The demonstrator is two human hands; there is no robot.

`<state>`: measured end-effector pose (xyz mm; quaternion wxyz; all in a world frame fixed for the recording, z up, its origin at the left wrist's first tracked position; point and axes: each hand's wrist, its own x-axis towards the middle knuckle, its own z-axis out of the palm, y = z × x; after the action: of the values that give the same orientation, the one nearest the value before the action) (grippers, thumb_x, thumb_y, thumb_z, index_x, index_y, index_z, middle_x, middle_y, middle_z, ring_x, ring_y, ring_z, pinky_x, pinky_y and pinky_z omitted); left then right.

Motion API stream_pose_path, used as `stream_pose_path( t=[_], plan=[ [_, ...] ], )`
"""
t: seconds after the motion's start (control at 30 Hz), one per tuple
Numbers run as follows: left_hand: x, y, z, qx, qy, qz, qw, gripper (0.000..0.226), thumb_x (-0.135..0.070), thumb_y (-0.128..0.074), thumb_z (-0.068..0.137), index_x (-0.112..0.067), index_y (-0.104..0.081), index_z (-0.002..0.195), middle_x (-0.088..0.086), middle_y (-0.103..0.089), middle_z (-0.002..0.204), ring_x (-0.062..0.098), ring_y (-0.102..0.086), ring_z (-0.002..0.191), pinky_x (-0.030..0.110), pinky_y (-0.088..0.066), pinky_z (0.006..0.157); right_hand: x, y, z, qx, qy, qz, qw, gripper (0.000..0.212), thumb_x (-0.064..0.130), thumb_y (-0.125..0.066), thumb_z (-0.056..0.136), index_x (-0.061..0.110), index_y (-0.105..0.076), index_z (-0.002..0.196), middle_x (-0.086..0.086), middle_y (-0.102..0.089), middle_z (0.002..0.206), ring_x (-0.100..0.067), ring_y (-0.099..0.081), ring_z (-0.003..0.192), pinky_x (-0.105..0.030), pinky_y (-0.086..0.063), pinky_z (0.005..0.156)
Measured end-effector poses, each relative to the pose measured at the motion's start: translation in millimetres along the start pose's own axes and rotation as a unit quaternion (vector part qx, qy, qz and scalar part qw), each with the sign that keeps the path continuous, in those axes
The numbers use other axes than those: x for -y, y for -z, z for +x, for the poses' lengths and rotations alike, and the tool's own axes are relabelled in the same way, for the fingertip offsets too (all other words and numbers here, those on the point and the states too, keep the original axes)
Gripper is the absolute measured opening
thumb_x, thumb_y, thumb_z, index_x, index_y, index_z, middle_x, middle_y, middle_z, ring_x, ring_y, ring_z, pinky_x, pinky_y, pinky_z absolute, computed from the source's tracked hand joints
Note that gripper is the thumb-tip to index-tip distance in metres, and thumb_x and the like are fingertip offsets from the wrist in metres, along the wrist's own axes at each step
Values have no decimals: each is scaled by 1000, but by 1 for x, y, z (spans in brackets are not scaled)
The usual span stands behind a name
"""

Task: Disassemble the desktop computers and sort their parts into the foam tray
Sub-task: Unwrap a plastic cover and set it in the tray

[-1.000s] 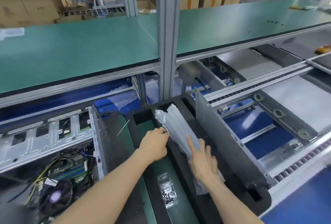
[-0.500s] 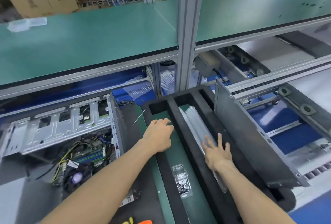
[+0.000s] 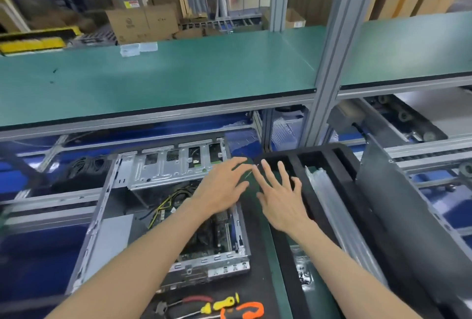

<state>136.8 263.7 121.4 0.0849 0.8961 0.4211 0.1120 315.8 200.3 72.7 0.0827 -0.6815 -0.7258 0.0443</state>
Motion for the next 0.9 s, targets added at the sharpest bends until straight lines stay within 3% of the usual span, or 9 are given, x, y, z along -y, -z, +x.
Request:
stream_pose_path(
  t=[0.13, 0.23, 0.37, 0.43, 0.53, 0.63, 0.77, 0.9],
  plan=[
    [46, 23, -47, -30, 60, -9, 998, 43, -34, -54, 101, -24, -51, 143, -3, -52, 142, 17, -49, 129, 35, -41, 109, 45, 6, 4, -11, 52, 32, 998, 66, 36, -35, 107, 33, 5, 160, 9, 0, 169, -22, 1, 155, -53, -12, 118],
    [75, 28, -79, -16, 100, -9, 995, 42, -35, -57, 99, -23, -55, 139, -3, -57, 132, 19, -55, 121, 35, -44, 102, 68, 5, 2, -33, 92, 46, 994, 63, 32, -40, 106, 26, -9, 161, 8, -27, 164, -17, -22, 150, -46, -16, 116],
    [87, 20, -110, 43, 124, -2, 991, 43, -42, -59, 97, -32, -54, 139, -8, -56, 132, 15, -54, 121, 37, -44, 103, 92, 3, -4, -1, 165, 63, 984, 61, 31, -47, 104, 24, -22, 158, 5, -55, 146, -19, -40, 138, -41, -19, 110],
    [85, 13, -121, 61, 119, -3, 991, 43, -43, -58, 97, -33, -53, 139, -10, -55, 132, 14, -53, 122, 38, -44, 103, 102, 0, -6, 29, 186, 45, 981, 60, 34, -47, 104, 24, -23, 158, -1, -68, 124, -26, -50, 128, -42, -25, 105],
    [80, 7, -136, 65, 113, -3, 991, 41, -42, -55, 99, -32, -54, 138, -9, -57, 132, 14, -53, 122, 38, -43, 103, 113, -4, -14, 45, 214, 6, 976, 59, 43, -44, 104, 26, -25, 158, -1, -70, 92, -26, -61, 102, -40, -33, 99],
    [76, 9, -151, 58, 106, -3, 993, 37, -38, -55, 99, -28, -59, 134, -4, -61, 129, 18, -56, 118, 39, -45, 101, 123, -7, -27, 17, 242, 22, 970, 56, 48, -48, 101, 26, -40, 152, -1, -73, 89, -24, -62, 91, -39, -35, 100],
    [72, 8, -169, 54, 99, 9, 994, 36, -37, -51, 101, -24, -61, 133, -2, -62, 130, 20, -57, 118, 44, -44, 102, 133, -9, -48, -8, 278, 46, 960, 48, 45, -57, 97, 23, -57, 139, -4, -72, 93, -26, -61, 91, -40, -37, 97],
    [68, 5, -178, 54, 105, -14, 993, 37, -40, -51, 102, -23, -62, 133, -1, -62, 131, 20, -57, 120, 42, -44, 102, 140, -6, -71, -116, 324, 46, 938, 39, 33, -73, 89, 17, -66, 124, -3, -70, 90, -25, -58, 92, -42, -48, 86]
  ],
)
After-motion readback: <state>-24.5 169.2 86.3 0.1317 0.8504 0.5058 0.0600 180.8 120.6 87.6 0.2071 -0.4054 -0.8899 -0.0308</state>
